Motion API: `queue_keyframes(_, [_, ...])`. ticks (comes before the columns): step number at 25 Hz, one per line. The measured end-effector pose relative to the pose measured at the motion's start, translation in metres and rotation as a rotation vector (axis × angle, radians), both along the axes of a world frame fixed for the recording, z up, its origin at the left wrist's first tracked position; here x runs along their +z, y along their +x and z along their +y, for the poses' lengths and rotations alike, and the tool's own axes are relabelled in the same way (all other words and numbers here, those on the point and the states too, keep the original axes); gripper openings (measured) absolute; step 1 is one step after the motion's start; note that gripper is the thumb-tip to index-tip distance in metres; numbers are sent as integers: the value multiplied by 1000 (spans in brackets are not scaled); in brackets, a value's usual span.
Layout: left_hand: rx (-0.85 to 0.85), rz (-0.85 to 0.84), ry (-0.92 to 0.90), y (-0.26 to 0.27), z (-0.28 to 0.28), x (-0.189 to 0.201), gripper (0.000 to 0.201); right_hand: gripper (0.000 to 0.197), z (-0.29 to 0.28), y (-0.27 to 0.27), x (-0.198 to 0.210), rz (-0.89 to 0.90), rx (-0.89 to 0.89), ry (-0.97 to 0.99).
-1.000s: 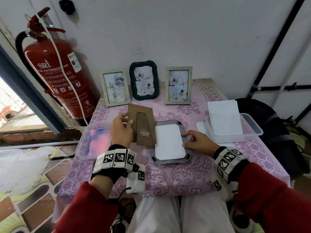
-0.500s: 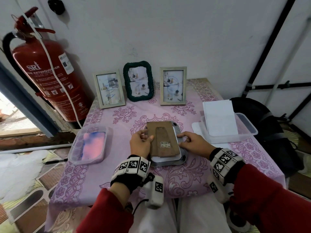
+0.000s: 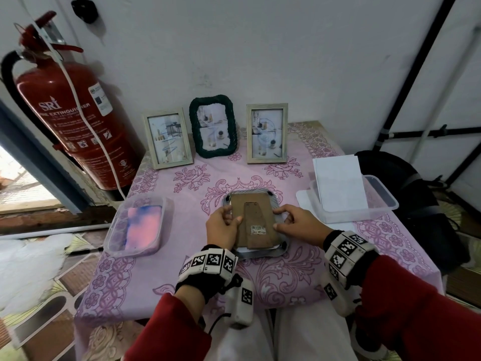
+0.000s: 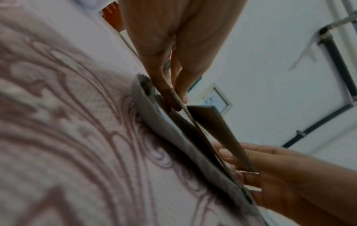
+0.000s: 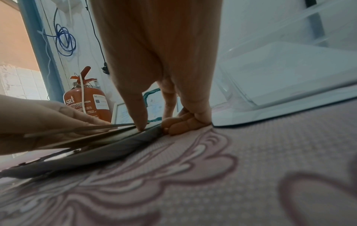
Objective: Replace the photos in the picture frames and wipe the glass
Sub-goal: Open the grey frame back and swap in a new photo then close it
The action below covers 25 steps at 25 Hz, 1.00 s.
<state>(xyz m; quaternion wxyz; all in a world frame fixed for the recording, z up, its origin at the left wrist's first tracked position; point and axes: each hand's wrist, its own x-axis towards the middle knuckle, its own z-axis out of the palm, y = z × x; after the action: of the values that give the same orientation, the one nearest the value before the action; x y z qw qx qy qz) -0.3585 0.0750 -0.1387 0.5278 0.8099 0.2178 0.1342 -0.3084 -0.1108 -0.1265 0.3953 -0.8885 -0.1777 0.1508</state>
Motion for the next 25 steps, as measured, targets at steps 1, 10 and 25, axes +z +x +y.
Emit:
queue_keyframes(1, [-17, 8, 46, 0, 1, -1, 39, 39, 0, 0, 0, -2, 4, -10])
queue_keyframes(10, [-84, 271, 448, -3, 17, -4, 47, 43, 2, -1, 2, -36, 10, -40])
queue_keyframes(25, [-218, 200, 267, 0, 44, -2, 38, 39, 10, 4, 7, -41, 101, -185])
